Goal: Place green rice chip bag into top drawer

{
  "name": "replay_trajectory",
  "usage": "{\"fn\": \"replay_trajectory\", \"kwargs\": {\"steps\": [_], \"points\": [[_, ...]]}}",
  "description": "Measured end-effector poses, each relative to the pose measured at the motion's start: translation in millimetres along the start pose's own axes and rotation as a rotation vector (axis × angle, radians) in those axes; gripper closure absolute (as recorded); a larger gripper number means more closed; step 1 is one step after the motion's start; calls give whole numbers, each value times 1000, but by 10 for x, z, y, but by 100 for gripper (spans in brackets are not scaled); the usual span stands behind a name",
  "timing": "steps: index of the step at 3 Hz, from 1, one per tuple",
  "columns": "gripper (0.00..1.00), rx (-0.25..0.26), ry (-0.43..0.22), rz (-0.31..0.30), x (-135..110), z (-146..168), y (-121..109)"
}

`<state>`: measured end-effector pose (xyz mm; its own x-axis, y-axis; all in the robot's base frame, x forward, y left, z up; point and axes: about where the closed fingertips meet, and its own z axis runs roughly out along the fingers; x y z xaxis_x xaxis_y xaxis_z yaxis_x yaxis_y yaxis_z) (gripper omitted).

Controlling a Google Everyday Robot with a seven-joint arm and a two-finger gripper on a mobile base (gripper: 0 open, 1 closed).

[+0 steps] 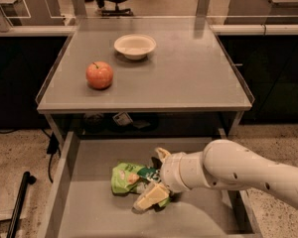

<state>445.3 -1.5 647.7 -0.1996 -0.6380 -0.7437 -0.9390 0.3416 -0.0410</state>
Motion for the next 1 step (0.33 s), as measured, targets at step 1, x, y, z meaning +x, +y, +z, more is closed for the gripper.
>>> {"fn": "replay_trajectory", "kwargs": {"steps": [1], "points": [[0,0,0,0,0,0,0]]}}
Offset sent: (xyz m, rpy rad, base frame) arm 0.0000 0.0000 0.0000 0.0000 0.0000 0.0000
